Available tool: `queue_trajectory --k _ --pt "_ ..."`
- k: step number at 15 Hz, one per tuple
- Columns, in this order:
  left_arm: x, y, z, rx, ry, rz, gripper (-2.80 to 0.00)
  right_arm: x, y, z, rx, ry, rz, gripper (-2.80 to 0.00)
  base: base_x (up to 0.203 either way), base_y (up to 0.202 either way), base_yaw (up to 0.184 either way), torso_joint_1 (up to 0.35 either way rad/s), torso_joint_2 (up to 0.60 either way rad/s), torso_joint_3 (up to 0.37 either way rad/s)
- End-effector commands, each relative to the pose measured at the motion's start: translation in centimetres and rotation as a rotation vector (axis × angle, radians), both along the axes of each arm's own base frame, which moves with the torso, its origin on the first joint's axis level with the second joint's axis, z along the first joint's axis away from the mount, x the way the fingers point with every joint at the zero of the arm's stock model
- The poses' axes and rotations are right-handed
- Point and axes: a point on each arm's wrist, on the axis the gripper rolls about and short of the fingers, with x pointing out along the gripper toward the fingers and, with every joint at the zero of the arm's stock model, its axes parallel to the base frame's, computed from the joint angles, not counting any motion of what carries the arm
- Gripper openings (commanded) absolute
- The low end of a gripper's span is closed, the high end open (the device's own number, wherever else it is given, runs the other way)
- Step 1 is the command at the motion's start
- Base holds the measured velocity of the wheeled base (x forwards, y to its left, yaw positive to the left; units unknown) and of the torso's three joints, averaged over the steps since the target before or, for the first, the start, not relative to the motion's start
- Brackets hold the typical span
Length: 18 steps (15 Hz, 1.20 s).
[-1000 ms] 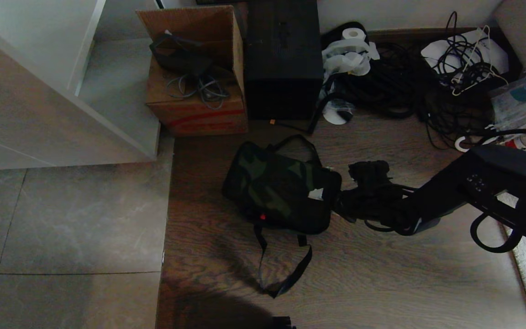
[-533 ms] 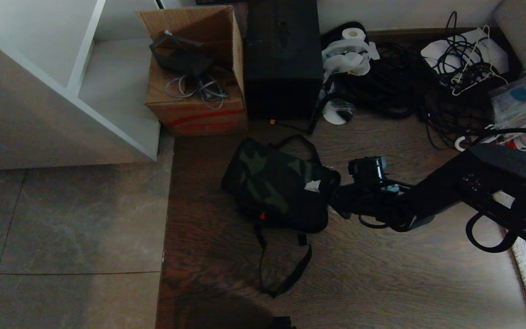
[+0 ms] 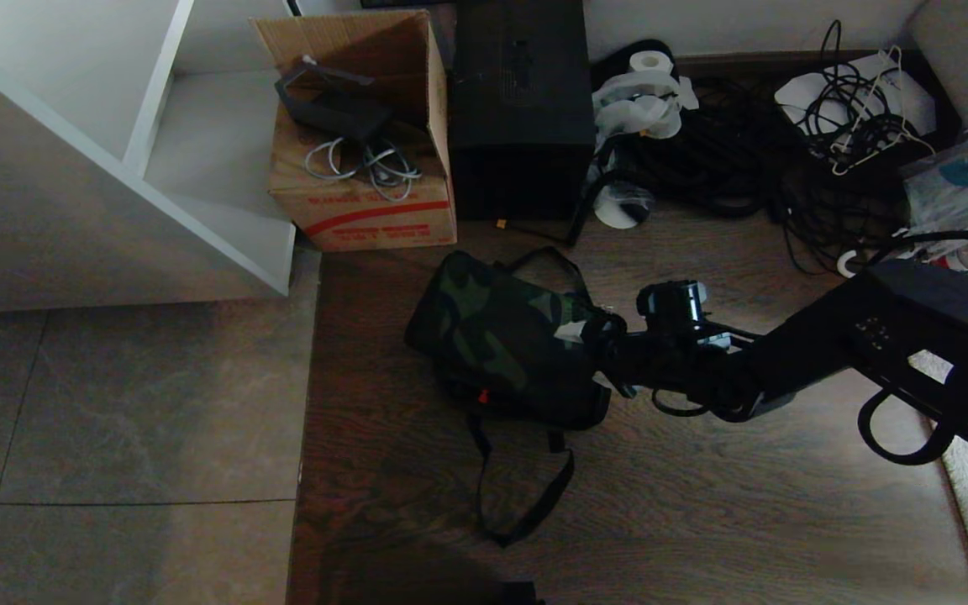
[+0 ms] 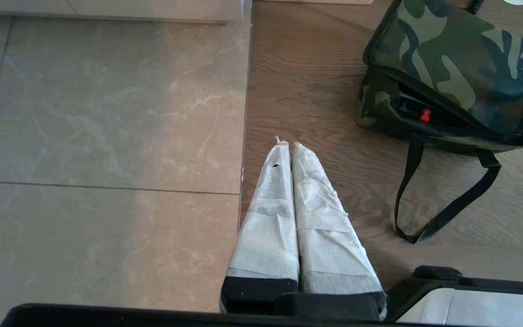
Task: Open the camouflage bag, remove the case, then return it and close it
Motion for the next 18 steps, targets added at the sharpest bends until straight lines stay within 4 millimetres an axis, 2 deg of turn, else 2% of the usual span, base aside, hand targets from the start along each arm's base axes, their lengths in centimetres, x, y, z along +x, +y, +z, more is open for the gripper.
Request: queue_trajectory --k 1,3,5,9,18 --pt "0.1 0.0 -0.3 0.0 0.008 0.001 -2.8 0.0 0.1 -0.1 0.002 0.006 0.004 0.0 0.0 0.0 0.0 0.0 0.0 0.0" --pt "0.1 0.0 -0.3 0.0 0.008 0.001 -2.8 -0.4 -0.1 -0.3 -0.011 0.015 0.028 0.0 0.0 0.0 0.0 0.0 0.0 0.0" --pt "0.1 0.0 -0.3 0.0 0.008 0.001 -2.8 -1.2 -0.4 -1.7 -0.095 0.03 0.086 0.0 0.0 0.0 0.0 0.0 0.0 0.0" --pt "0.1 0.0 -0.3 -0.001 0.008 0.001 -2.8 -1.5 -0.5 -2.7 -0.137 0.054 0.106 0.0 0.0 0.0 0.0 0.0 0.0 0.0" --pt "0.1 0.0 -0.3 0.0 0.008 0.001 -2.8 0.2 0.7 -2.5 -0.073 -0.029 0.043 0.0 0.0 0.0 0.0 0.0 0.0 0.0"
